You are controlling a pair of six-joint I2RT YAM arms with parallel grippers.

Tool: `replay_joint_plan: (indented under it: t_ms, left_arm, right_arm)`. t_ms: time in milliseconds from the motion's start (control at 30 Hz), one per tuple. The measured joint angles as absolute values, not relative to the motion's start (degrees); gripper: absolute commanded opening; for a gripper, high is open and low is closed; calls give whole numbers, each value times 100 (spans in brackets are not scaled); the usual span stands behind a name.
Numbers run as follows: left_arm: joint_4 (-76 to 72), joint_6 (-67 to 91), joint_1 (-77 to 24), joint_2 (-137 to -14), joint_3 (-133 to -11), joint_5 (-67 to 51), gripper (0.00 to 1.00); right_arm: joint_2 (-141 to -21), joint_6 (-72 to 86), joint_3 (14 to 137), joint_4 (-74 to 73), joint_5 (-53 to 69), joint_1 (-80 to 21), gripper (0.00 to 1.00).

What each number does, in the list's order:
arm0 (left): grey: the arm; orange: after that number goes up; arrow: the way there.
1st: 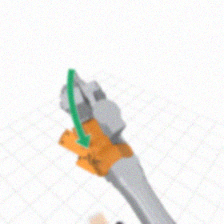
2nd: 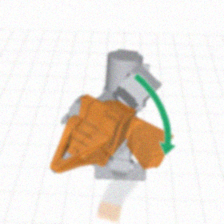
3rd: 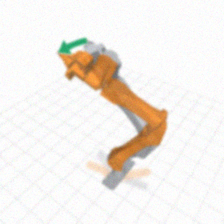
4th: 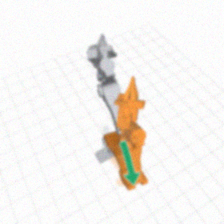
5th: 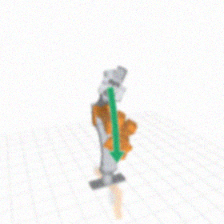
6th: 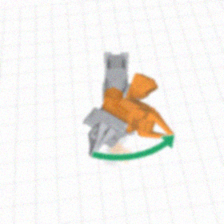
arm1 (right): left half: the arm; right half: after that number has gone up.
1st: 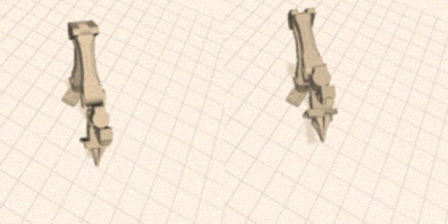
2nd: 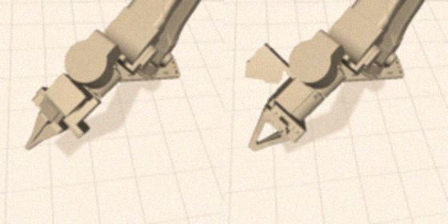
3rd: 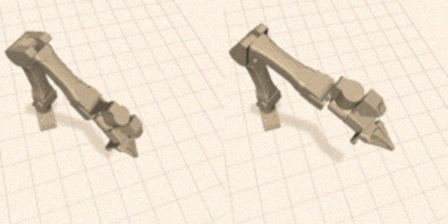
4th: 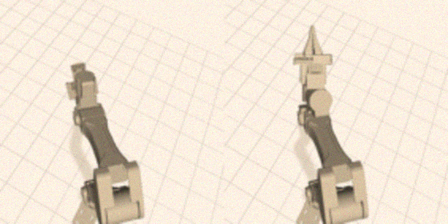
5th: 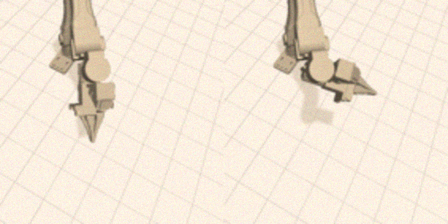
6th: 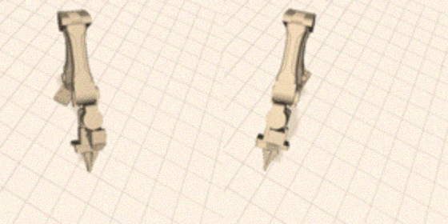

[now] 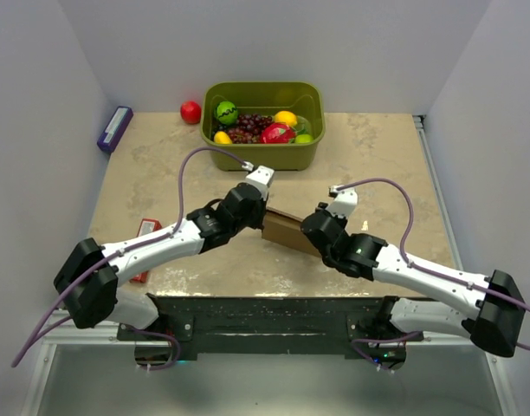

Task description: Fold the paper box

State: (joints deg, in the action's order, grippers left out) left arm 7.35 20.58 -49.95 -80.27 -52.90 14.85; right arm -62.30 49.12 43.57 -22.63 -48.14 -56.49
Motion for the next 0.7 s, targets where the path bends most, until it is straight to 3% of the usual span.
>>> replay_joint_plan:
  t_ms: [100,333,700]
  left_arm:
    - [797,2075,-5017,-8036,-5315,1503,33]
    - [965,2141,-5146,-8031,-5387,1496,42]
    - [1079,2143,-5188,-7957,-5389,1350,31]
  right_arm:
    - [-6313,4993,4357,-2272,-4864,-5669,26]
    - [-6547,5190,4357,-2434,-4925,-5684,26]
    - [-6790,5304,4355,-2528,-4991,-5712,33]
